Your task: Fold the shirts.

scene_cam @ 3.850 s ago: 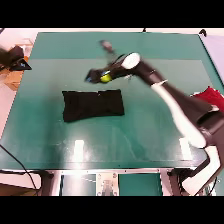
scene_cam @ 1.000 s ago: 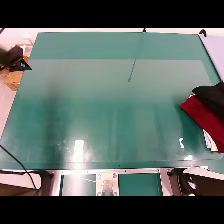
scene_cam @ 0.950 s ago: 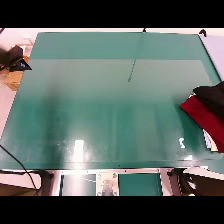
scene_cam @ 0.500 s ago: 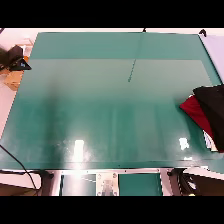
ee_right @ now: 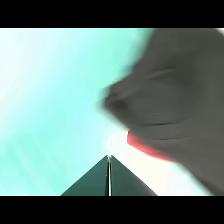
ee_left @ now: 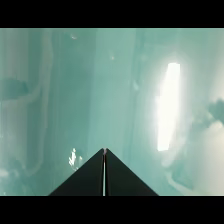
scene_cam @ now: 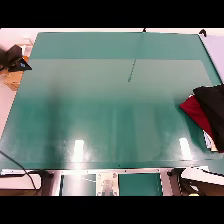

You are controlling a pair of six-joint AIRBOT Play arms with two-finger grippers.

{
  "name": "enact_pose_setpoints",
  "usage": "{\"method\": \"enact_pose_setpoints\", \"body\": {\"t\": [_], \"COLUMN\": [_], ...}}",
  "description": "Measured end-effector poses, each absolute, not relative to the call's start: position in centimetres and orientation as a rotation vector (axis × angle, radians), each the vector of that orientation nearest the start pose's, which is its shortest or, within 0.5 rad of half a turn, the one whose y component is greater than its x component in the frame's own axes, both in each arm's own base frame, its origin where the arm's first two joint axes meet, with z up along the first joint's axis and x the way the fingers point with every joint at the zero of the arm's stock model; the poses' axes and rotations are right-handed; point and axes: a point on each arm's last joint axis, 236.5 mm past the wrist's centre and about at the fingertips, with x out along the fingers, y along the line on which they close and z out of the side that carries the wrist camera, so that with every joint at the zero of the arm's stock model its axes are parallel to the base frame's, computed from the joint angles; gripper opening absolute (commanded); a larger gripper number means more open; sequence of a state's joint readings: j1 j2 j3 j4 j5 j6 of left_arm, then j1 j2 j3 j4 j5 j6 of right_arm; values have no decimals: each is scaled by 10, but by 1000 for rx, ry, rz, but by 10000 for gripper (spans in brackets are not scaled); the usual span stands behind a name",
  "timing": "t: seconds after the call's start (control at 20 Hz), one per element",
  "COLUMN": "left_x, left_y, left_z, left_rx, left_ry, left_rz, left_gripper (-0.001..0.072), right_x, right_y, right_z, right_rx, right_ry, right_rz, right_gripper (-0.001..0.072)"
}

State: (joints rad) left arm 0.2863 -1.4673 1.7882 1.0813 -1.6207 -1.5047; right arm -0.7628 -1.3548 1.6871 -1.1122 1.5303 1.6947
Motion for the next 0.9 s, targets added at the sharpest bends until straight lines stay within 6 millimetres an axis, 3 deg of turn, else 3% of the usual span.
{"method": "enact_pose_setpoints", "body": {"t": [0.15, 0.3, 0.4, 0.6, 0.9], "left_x": [382, 332, 306, 282, 271], "left_y": [-18, -48, -60, -70, -74], "left_z": [134, 101, 80, 61, 53], "left_rx": [-404, -399, -396, -390, -393], "left_ry": [1211, 1250, 1272, 1284, 1304], "left_rz": [-246, -273, -282, -292, -297], "left_gripper": [23, 23, 24, 25, 25], "right_x": [380, 362, 341, 307, 284], "right_y": [-107, -18, 27, 79, 106], "right_z": [142, 98, 70, 35, 23], "right_rx": [704, 584, 518, 432, 405], "right_ry": [1090, 1226, 1276, 1329, 1382], "right_rz": [-143, 1, 72, 171, 244], "right_gripper": [15, 14, 15, 16, 16]}}
